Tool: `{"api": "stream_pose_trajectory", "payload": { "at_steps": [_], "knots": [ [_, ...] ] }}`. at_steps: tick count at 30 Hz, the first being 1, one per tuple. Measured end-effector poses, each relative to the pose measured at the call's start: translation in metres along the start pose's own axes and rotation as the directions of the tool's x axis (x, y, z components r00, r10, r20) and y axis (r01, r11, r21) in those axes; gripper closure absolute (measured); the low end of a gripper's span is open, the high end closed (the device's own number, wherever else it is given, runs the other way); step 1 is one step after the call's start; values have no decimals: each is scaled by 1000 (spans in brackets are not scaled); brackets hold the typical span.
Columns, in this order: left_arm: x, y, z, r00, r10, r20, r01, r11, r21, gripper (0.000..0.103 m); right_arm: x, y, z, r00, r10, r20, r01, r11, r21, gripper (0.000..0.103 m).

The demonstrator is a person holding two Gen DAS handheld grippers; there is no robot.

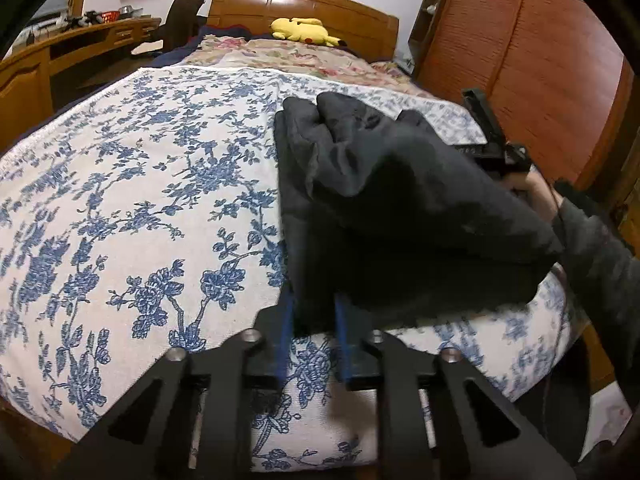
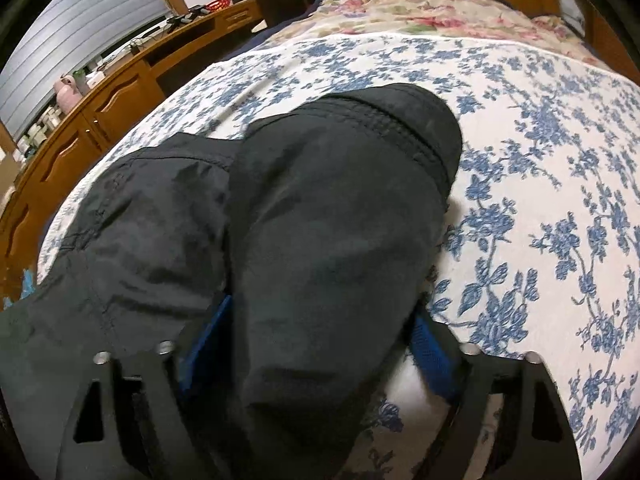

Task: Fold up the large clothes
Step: 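Grasp the folded jacket bundle with the right tool, then lift and carry the bundle with the right tool toward the bed edge by the desk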

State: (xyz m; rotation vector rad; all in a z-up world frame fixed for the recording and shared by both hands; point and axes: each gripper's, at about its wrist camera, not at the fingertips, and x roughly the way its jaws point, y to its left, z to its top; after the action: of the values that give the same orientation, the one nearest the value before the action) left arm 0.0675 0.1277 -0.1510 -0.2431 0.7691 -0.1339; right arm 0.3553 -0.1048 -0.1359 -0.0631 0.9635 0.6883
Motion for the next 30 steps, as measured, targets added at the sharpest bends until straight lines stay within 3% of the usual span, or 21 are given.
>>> {"api": "stream_pose_trajectory", "payload": {
  "at_steps": [5, 10, 12, 17, 23, 30],
  "knots": [
    [-12, -12, 5, 997, 36, 62, -38, 999, 36, 95, -12, 11, 3, 997, -65, 30, 66, 997, -48, 46],
    [-26, -12, 15, 994, 17, 108, -21, 999, 40, 96, -27, 28, 6, 989, -122, 78, 128, 989, -75, 61],
    [-31, -9, 18, 993, 12, 121, -18, 999, 45, 96, -34, 33, 11, 987, -130, 95, 138, 988, -76, 73],
    [-50, 8, 25, 985, 30, 169, -38, 998, 41, 97, -46, 57, 14, 980, -146, 138, 162, 981, -111, 76],
    [-77, 48, 27, 973, 97, 211, -102, 995, 12, 97, -47, 115, 28, 976, -114, 185, 149, 971, -187, 77],
    [-136, 132, 32, 927, 264, 266, -257, 964, -65, 97, -8, 211, 60, 983, -26, 180, 80, 952, -296, 77]
  ]
}}
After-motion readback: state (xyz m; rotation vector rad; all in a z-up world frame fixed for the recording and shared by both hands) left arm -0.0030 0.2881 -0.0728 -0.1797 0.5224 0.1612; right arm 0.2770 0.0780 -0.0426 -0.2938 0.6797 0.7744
